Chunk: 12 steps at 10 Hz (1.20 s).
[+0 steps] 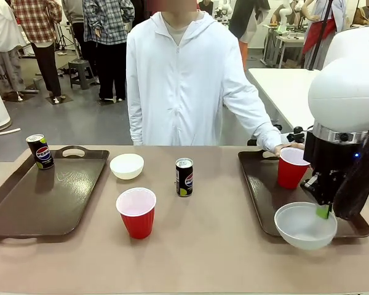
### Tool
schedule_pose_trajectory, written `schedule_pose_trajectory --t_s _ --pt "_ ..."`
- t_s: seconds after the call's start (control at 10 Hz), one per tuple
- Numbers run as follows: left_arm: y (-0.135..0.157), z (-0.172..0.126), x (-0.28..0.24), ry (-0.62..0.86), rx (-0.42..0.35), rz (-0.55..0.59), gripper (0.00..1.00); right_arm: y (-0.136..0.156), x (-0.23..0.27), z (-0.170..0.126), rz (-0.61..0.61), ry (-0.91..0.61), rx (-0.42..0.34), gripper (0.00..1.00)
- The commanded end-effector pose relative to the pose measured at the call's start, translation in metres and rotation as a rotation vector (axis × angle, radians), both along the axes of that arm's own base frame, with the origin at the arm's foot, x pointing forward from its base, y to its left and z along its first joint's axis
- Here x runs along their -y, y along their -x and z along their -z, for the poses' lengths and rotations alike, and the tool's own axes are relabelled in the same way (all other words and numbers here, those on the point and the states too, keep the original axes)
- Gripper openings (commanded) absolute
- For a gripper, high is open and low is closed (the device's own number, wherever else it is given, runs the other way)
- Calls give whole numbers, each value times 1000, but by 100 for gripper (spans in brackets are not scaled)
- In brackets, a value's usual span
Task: Prepare tableware on both trays.
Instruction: Pick up a Picnic Bowl from the table and place it on a Handle tray.
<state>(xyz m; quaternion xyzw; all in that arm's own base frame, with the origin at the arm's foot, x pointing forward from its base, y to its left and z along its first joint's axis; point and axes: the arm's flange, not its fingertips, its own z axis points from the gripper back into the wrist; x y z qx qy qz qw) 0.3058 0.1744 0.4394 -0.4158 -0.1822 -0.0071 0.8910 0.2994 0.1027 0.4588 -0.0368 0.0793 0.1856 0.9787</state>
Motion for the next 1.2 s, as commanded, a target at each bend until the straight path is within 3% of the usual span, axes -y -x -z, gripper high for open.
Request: schedule_pose_trajectory --t_s 0.0,0.3,0.5,0.7,1.1 --pt "1 0 -2 13 11 2 100 -10 8 0 41 24 50 3" --pt "1 0 -2 13 11 2 100 -20 10 5 67 9 57 3" --pt "1 0 -2 13 11 2 100 -58 32 11 205 -69 179 3" --pt "1 0 -2 13 11 2 100 -89 51 34 278 -107 244 3" --pt "1 0 -2 13 11 2 100 -114 63 79 300 -108 213 3"
